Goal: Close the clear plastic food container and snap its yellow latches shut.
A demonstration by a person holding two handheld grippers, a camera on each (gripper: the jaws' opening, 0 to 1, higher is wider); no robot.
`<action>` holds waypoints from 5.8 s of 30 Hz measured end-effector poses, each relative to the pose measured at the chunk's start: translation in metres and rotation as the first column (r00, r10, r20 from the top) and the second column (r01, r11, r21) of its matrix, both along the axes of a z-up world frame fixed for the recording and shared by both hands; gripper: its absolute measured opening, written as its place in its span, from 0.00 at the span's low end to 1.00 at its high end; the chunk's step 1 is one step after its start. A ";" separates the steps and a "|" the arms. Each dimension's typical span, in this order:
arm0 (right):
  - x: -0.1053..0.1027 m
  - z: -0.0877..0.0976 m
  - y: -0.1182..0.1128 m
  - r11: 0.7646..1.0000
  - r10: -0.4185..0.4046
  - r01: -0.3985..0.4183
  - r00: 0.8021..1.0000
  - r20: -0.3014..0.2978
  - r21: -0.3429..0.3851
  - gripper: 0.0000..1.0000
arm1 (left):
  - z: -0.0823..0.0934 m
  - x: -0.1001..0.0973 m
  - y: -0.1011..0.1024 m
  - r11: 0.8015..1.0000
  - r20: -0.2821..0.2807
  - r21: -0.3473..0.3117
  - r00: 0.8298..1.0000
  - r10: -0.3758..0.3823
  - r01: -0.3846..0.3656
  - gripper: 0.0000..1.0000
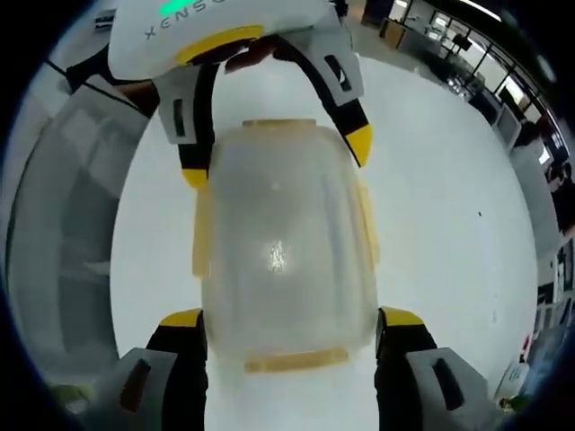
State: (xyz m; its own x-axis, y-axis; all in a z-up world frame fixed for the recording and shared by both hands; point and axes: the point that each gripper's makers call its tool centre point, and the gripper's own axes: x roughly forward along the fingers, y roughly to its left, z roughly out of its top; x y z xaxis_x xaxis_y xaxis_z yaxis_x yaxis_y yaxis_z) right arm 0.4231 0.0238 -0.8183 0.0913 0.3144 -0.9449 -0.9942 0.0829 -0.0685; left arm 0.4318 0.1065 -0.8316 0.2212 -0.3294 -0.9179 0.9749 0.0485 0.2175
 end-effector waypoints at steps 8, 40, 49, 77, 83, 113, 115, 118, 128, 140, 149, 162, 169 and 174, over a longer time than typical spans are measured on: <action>-0.004 0.000 0.021 1.000 0.009 -0.009 1.000 0.002 0.002 0.78 | 0.001 -0.005 0.022 1.000 0.000 -0.004 1.000 0.012 -0.012 0.88; 0.020 -0.002 0.035 1.000 0.020 -0.020 1.000 0.010 -0.002 0.79 | 0.003 0.016 0.034 0.999 -0.003 -0.048 1.000 0.026 -0.026 0.88; 0.034 -0.004 0.035 1.000 0.014 -0.014 1.000 0.010 0.008 0.80 | 0.003 0.031 0.033 0.999 -0.003 -0.049 1.000 0.025 -0.025 0.88; 0.059 -0.009 0.030 1.000 -0.002 0.002 1.000 -0.006 0.003 0.84 | 0.003 0.055 0.028 0.999 -0.001 -0.053 1.000 0.014 -0.014 0.88; 0.059 -0.009 0.030 1.000 -0.004 0.004 1.000 -0.005 -0.006 0.84 | 0.003 0.055 0.028 0.998 0.001 -0.054 1.000 0.016 -0.016 0.88; 0.060 0.001 0.031 0.997 -0.061 0.060 0.998 0.017 0.051 0.84 | 0.009 0.056 0.029 0.998 0.020 -0.058 1.000 0.024 -0.023 0.91; 0.060 0.002 0.030 0.997 -0.062 0.061 0.998 0.027 0.050 0.85 | 0.014 0.057 0.028 0.998 0.032 -0.066 0.999 0.023 -0.021 0.93; 0.059 0.003 0.028 0.996 -0.075 0.074 0.997 0.030 0.057 0.88 | 0.016 0.057 0.029 0.998 0.037 -0.063 0.999 0.023 -0.020 0.94; 0.053 0.009 0.026 0.990 -0.114 0.109 0.992 0.048 0.087 0.91 | 0.025 0.052 0.040 0.994 0.043 -0.076 0.996 0.079 -0.075 0.95; 0.039 0.019 0.015 0.985 -0.149 0.141 0.986 0.074 0.104 0.98 | 0.038 0.040 0.046 0.989 0.063 -0.092 0.991 0.120 -0.114 0.96; 0.026 0.029 0.011 0.975 -0.188 0.174 0.978 0.092 0.139 0.98 | 0.050 0.027 0.046 0.983 0.074 -0.123 0.987 0.145 -0.135 0.96; -0.003 0.041 0.007 0.935 -0.292 0.257 0.949 0.119 0.246 0.97 | 0.070 0.004 0.048 0.940 0.080 -0.248 0.961 0.263 -0.236 0.96; -0.013 0.046 0.002 0.903 -0.363 0.320 0.925 0.110 0.288 0.97 | 0.071 -0.010 0.060 0.923 0.084 -0.272 0.949 0.304 -0.272 0.95; -0.019 0.052 0.001 0.874 -0.408 0.357 0.907 0.101 0.329 0.98 | 0.077 -0.016 0.061 0.889 0.074 -0.332 0.931 0.357 -0.315 0.95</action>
State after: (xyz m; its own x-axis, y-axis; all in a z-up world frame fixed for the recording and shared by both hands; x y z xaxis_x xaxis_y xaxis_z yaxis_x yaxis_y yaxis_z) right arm 0.4038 0.0247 -0.7663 0.4052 0.4858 -0.7745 -0.8573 0.4961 -0.1374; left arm 0.4154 0.1678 -0.7543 0.4785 -0.4762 -0.7378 0.8526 0.4531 0.2605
